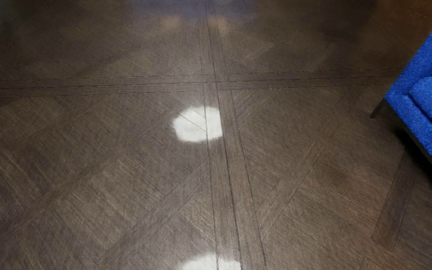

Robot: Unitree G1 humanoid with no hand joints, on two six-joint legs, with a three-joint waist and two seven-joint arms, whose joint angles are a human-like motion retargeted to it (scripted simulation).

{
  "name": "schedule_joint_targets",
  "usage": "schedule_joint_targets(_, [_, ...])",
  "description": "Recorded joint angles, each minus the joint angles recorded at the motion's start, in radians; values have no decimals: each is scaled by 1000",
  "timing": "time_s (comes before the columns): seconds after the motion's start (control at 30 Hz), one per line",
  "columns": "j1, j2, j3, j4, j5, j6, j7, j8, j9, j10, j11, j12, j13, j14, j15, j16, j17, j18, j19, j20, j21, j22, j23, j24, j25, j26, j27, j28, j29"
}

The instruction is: Walk towards light gray armchair

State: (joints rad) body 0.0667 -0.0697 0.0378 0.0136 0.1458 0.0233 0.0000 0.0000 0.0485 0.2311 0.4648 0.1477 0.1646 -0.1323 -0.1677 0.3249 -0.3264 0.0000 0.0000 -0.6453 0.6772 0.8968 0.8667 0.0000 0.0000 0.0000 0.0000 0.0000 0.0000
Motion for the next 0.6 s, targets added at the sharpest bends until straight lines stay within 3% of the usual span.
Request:
schedule_joint_targets(0.03, [-27,-25,-26,4,10,1,0,0,-4,23,14,6,-8,-24,16,3,3,0,0,67,5,13,2,0,0,0,0,0,0])
schedule_joint_targets(0.07, [12,-16,31,6,25,15,0,0,-18,-65,26,38,13,-75,9,-2,-1,0,0,96,2,9,-8,0,0,0,0,0,0])
schedule_joint_targets(0.1, [-41,-22,-5,-2,18,3,0,0,-2,266,36,34,0,-201,21,5,-5,0,0,74,5,5,-17,0,0,0,0,0,0])
schedule_joint_targets(0.13, [-87,-15,-2,1,23,4,0,0,8,334,53,45,-2,-226,12,5,-8,0,0,80,10,6,-33,0,0,0,0,0,0])
schedule_joint_targets(0.17, [-156,15,11,13,34,13,0,0,23,455,37,55,0,-217,-42,7,-13,0,0,75,-17,-4,-61,0,0,0,0,0,0])
schedule_joint_targets(0.2, [-199,62,14,28,46,27,0,0,57,574,44,65,-18,-190,-67,-7,-28,0,0,96,25,21,-64,0,0,0,0,0,0])
schedule_joint_targets(0.27, [-310,113,96,31,18,19,0,0,64,706,30,95,-44,-174,-115,-15,-32,0,0,89,24,13,-68,0,0,0,0,0,0])
schedule_joint_targets(0.33, [-410,180,158,38,2,2,0,0,67,618,-19,124,-78,-151,-174,-4,-26,0,0,67,14,21,-78,0,0,0,0,0,0])
schedule_joint_targets(0.47, [-583,335,224,54,-23,-5,0,0,73,417,-66,147,-134,35,-341,0,-34,0,0,89,-31,91,-117,0,0,0,0,0,0])
schedule_joint_targets(0.53, [-625,395,260,62,-37,-5,0,0,81,392,-65,152,-152,25,-355,1,-38,0,0,99,-32,108,-107,0,0,0,0,0,0])
schedule_joint_targets(0.6, [-661,435,309,58,-71,-21,0,0,78,526,-41,156,-142,31,-290,13,-35,0,0,84,5,108,-73,0,0,0,0,0,0])
